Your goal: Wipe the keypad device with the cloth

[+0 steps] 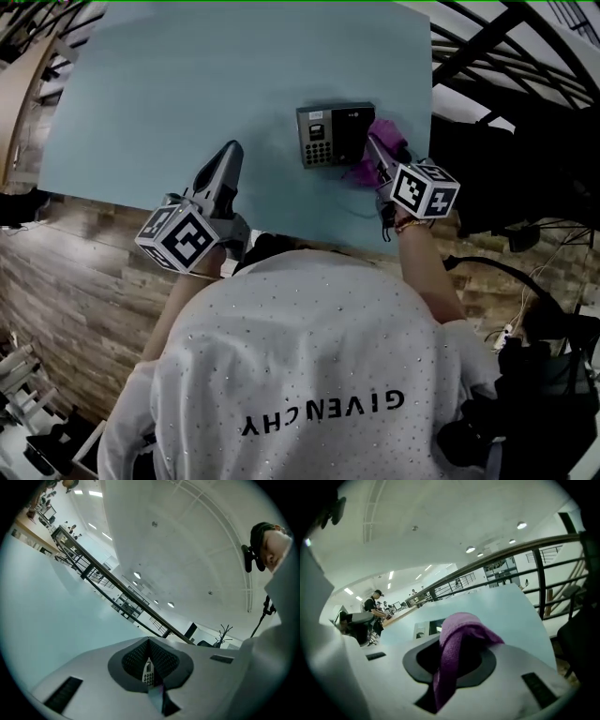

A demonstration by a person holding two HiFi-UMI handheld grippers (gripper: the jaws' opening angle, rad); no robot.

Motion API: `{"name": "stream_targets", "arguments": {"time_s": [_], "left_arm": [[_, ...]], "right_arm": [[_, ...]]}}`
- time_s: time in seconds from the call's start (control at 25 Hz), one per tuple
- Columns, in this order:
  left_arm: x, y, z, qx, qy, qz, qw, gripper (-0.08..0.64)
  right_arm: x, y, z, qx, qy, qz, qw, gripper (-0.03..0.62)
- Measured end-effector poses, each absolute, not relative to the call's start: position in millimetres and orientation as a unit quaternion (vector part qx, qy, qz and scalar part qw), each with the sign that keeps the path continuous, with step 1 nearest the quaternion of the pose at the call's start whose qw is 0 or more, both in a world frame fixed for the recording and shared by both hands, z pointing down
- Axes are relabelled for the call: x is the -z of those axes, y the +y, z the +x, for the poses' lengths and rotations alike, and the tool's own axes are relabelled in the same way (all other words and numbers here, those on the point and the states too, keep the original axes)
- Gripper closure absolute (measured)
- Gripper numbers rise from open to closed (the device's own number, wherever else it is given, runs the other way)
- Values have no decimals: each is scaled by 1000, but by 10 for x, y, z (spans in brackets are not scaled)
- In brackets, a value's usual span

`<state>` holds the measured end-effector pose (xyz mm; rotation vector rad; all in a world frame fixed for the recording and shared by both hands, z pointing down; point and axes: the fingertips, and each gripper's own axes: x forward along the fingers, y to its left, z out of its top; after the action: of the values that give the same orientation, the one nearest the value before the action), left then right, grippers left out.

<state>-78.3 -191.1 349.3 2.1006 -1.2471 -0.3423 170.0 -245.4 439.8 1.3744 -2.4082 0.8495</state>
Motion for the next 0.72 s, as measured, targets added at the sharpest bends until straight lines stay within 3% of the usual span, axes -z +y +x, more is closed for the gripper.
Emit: {"name": "stream_targets", "arguments": {"time_s": [0.2, 0.36, 0.72], "left_arm": [[-3417, -2230, -961, 127, -438, 831, 320, 560], [-3467, -2390, -1030, 100, -408, 853, 310, 560], [-3713, -2510, -1110, 98, -374, 858, 337, 560]], "right_arm": [[-3792, -2723, 1626, -234, -826, 504, 90, 532], [-3335, -2589, 854, -268, -897, 349, 46, 535], [-3660, -2292, -468, -201, -939, 220, 171, 534]]}}
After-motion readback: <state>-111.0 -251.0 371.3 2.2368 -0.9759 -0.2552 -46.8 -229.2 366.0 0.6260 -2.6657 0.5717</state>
